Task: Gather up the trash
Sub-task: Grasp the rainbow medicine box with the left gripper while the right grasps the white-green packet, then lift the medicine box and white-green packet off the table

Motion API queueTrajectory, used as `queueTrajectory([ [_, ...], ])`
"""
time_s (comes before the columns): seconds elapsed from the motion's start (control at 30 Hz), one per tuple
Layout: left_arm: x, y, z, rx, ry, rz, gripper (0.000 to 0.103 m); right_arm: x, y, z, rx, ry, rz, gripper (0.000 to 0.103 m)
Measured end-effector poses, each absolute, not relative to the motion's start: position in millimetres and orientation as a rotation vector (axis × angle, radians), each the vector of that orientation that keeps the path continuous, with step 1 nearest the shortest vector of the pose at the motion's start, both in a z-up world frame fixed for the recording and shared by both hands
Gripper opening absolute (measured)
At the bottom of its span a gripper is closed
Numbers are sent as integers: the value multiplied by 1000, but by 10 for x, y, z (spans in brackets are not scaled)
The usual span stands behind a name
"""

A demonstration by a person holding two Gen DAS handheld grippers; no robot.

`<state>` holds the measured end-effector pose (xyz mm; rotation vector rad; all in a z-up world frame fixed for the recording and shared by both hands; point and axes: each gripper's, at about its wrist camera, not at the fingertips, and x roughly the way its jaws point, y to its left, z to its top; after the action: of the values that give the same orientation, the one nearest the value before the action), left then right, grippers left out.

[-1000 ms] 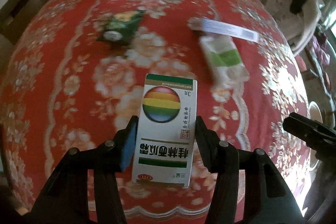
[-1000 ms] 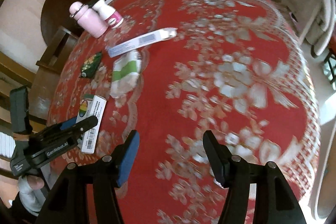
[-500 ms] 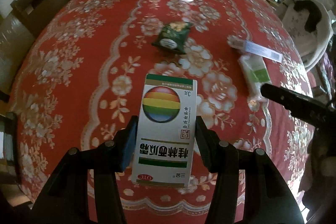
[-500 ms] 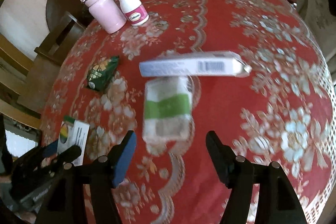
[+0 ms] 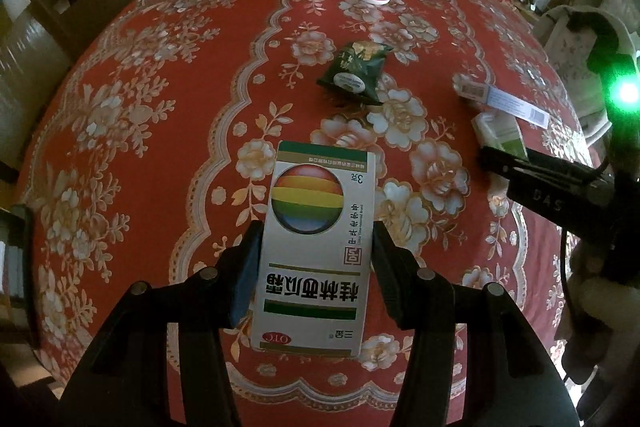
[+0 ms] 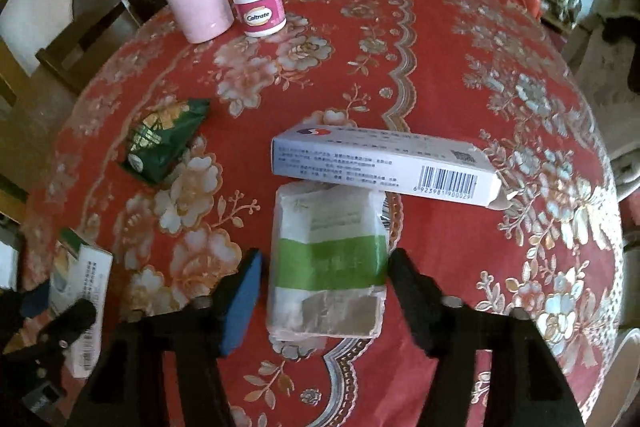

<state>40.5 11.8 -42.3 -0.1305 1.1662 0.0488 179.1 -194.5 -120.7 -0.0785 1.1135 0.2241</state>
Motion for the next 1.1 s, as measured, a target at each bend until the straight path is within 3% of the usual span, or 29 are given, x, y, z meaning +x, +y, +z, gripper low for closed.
queueTrajectory([
  [0.23,390,62,-411,-114,1159,44,51,1617,-2074,-1140,-25,1107,275,37],
  [1.1,245,-846,-185,5,1103,-59,51,755,-2895,-847,128,1072,291,36],
])
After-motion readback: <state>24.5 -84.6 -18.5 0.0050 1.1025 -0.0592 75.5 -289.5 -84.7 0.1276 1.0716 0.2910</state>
